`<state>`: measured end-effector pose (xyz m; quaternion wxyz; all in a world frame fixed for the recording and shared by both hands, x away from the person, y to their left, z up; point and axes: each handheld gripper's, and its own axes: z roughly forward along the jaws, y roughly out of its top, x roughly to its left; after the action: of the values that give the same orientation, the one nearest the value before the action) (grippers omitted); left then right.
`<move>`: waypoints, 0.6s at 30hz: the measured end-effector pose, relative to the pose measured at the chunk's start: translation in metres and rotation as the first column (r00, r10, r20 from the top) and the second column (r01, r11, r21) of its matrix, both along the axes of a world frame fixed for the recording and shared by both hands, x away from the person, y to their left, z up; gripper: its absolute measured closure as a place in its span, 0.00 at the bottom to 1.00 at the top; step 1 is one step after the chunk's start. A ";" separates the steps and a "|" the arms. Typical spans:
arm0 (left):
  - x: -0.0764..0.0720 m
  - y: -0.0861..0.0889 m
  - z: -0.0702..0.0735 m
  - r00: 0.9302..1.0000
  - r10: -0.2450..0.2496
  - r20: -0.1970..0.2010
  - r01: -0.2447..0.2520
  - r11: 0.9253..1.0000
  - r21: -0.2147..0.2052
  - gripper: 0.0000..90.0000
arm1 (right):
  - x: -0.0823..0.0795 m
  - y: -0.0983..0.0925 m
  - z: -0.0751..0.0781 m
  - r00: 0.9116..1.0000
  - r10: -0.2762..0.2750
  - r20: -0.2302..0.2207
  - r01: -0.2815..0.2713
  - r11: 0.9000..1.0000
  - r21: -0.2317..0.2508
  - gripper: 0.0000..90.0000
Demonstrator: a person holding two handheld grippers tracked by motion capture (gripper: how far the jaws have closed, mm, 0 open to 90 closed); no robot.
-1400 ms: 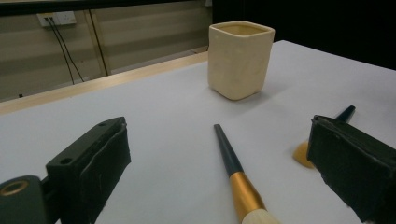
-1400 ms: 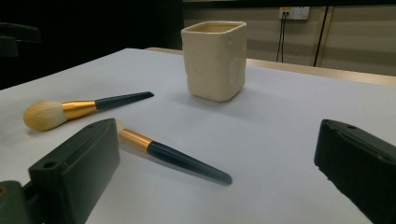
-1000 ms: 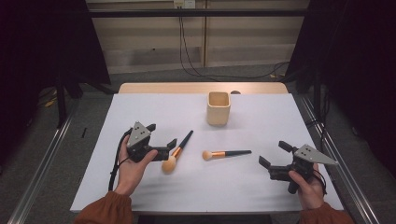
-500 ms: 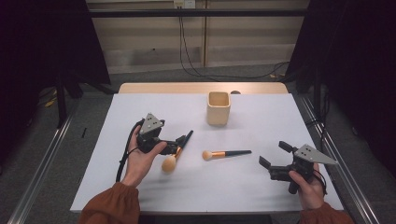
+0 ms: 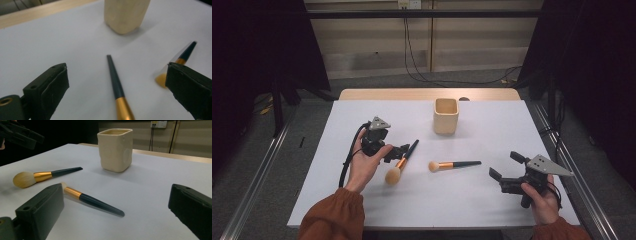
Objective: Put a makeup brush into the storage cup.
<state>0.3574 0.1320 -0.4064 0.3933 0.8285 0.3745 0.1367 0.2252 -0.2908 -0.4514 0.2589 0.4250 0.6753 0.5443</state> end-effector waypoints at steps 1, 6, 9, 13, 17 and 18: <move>0.000 0.000 0.000 1.000 0.000 0.000 0.000 1.000 0.000 0.05 | 0.000 0.000 0.000 1.000 0.000 0.000 0.000 1.000 0.000 0.00; 0.005 -0.004 -0.002 0.996 -0.002 -0.085 0.008 0.998 0.067 0.06 | 0.000 0.001 0.000 1.000 0.000 -0.003 0.000 1.000 0.005 0.00; 0.006 -0.006 -0.001 0.994 -0.007 -0.108 0.016 0.996 0.084 0.06 | 0.000 0.001 0.000 1.000 0.002 -0.002 -0.002 1.000 0.001 0.00; 0.010 -0.011 0.001 0.987 -0.030 -0.159 0.050 0.991 0.124 0.08 | 0.000 0.001 0.000 1.000 0.003 -0.001 -0.003 1.000 0.000 0.00; 0.012 -0.015 -0.001 0.982 -0.030 -0.187 0.061 0.984 0.167 0.08 | 0.000 0.001 0.000 1.000 0.006 -0.001 -0.006 1.000 -0.002 0.00; 0.014 -0.018 -0.005 0.972 -0.034 -0.231 0.083 0.975 0.206 0.08 | 0.000 0.001 0.000 1.000 0.006 0.000 -0.006 1.000 -0.003 0.00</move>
<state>0.3715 0.1138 -0.4110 0.2606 0.8868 0.3753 0.0696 0.2253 -0.2900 -0.4514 0.2578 0.4227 0.6774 0.5441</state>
